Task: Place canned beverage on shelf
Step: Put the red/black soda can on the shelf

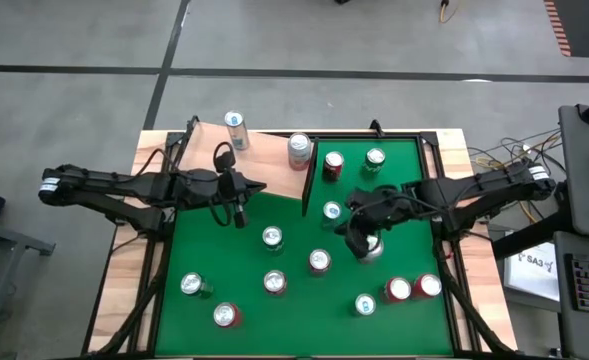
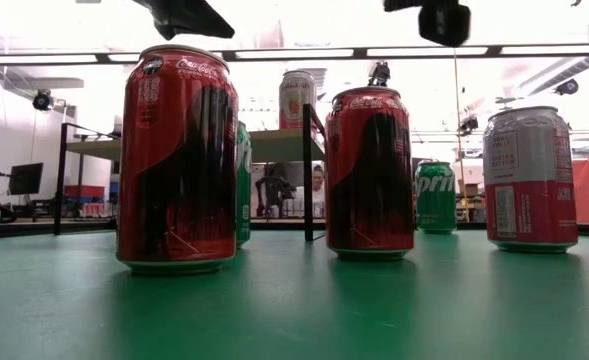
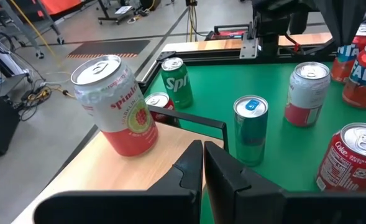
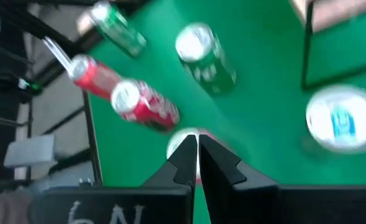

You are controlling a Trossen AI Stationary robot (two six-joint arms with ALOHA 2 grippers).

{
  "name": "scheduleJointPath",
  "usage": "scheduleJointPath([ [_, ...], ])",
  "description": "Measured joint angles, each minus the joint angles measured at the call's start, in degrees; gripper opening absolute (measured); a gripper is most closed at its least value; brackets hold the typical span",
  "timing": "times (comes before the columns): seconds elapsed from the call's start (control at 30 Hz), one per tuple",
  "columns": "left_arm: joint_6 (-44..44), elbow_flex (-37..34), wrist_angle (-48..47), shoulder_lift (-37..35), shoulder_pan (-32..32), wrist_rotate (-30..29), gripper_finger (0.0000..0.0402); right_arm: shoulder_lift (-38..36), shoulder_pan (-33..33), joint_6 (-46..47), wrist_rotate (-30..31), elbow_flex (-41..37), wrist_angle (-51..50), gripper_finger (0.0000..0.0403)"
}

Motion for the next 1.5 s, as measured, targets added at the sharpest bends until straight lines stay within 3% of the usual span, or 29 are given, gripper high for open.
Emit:
scheduleJointPath([
  [0.27, -0.95, 0.00, 0.46, 0.02, 0.00, 0.56, 0.0000, 0.00, 3.44, 2.10, 0.14, 0.00, -12.75, 0.0011],
  [0.4, -2.67, 0.00, 2.38, 0.33, 0.02, 7.04, 0.0000, 0.00, 5.26, -2.58, 0.98, -0.11, -14.78, 0.0011],
  [0.57, -3.65, 0.00, 6.63, 2.14, -0.55, 15.45, 0.0000, 0.00, 7.86, -9.16, 6.54, -0.37, -12.00, 0.0011],
  [0.7, -3.65, 0.00, 8.07, 3.24, -1.99, 15.50, 0.0000, 0.00, 9.74, -13.91, 10.19, -1.30, -7.51, 0.0011],
  [1.0, -3.85, 1.32, 8.17, 2.56, -3.26, 15.44, 0.0000, 0.00, 10.16, -25.23, 11.45, -4.08, 6.88, 0.0022],
  [1.2, -3.85, 1.38, 7.96, 2.54, -3.26, 15.36, 0.0000, 1.92, 10.16, -29.48, 11.36, -5.53, 11.89, 0.0092],
  [1.33, -3.85, 1.38, 8.00, 2.51, -3.26, 14.91, 0.0000, 5.66, 10.16, -29.00, 12.24, -5.53, 14.75, 0.0173],
  [1.5, -3.85, 1.38, 7.98, 2.51, -3.26, 14.87, 0.0000, 12.18, 10.47, -31.34, 20.53, -4.74, 15.67, 0.0287],
])
